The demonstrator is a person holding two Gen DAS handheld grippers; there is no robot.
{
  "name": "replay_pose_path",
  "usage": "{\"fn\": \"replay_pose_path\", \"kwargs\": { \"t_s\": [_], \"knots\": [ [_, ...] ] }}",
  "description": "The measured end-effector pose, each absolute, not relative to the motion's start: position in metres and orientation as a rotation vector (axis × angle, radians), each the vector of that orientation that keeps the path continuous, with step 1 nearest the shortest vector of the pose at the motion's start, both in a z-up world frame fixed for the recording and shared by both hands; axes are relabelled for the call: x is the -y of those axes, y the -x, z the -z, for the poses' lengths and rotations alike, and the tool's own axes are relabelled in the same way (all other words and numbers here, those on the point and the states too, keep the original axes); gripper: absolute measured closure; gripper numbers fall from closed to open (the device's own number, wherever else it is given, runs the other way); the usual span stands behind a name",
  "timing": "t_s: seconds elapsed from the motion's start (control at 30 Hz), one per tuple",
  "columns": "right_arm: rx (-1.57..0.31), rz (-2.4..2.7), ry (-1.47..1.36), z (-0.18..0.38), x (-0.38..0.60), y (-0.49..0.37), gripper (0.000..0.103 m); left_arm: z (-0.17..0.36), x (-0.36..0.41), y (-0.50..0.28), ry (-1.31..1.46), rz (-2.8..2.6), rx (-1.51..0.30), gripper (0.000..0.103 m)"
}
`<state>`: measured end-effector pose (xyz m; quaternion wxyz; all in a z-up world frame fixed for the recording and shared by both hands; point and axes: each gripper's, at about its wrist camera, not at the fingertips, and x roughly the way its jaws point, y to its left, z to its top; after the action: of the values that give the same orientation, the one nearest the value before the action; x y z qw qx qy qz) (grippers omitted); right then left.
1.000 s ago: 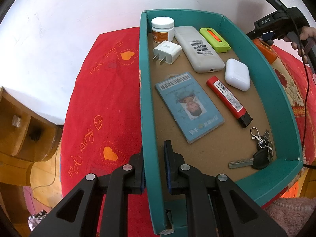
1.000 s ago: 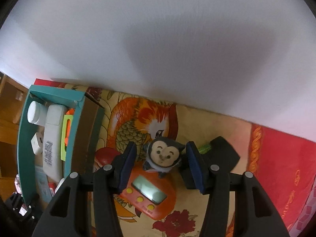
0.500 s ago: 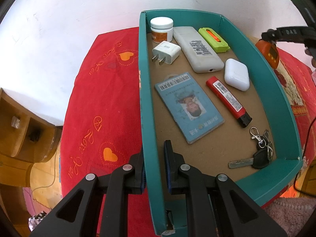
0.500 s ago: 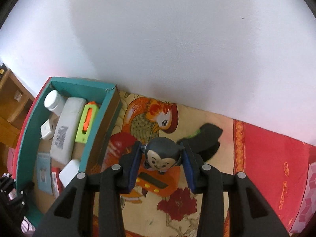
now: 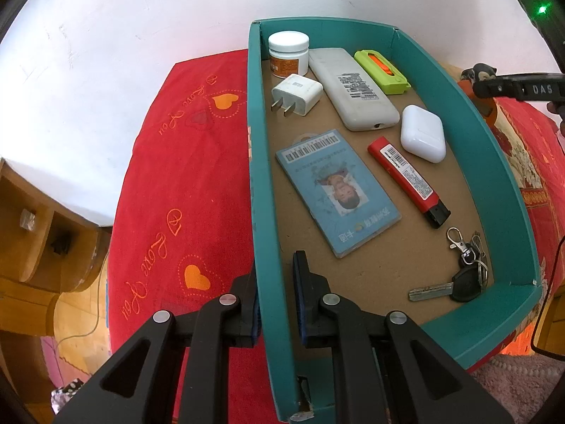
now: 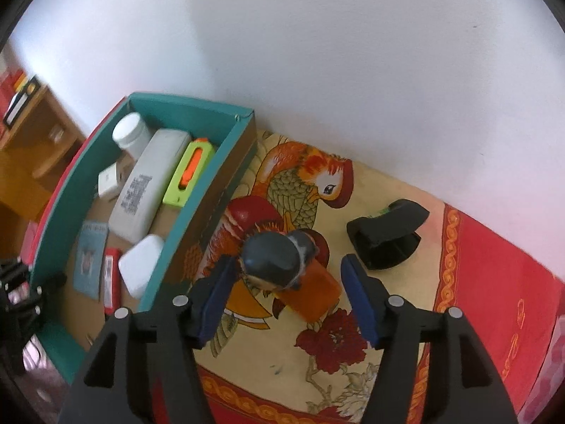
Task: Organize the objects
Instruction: 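Grasp the orange toy with the right gripper and lift it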
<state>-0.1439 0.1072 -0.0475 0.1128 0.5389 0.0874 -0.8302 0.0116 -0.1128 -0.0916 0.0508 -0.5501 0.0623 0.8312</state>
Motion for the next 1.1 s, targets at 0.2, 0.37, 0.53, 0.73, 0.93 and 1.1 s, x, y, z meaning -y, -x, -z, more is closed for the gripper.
{"fn": "replay_pose_path", "kwargs": {
  "t_s": [0.2,0.37,0.53,0.73,0.93,1.1],
  "knots": [
    [-0.306,2.382,-1.614,0.062,-0.116,0.144,0.04,0.092,0.112,-0.01,1.677,-2.533,-0.184,0.089],
    [-0.309,2.349,-1.636,0.075,-0.112,0.147,0.041,0.092,0.112,-0.009,1.68,-2.534,-0.185,0.089],
    [-0.244,2.363,-1.639,0.08,-0.114,0.152,0.047,0.093,0.112,-0.008,1.683,-2.532,-0.189,0.089],
    [-0.185,2.371,-1.623,0.077,-0.12,0.148,0.059,0.093,0.113,-0.007,1.682,-2.53,-0.183,0.089],
    [-0.131,2.381,-1.612,0.074,-0.121,0.14,0.064,0.093,0.113,-0.007,1.678,-2.529,-0.19,0.089],
    [-0.148,2.4,-1.597,0.071,-0.115,0.14,0.064,0.093,0.113,-0.008,1.668,-2.53,-0.205,0.089]
  ]
}}
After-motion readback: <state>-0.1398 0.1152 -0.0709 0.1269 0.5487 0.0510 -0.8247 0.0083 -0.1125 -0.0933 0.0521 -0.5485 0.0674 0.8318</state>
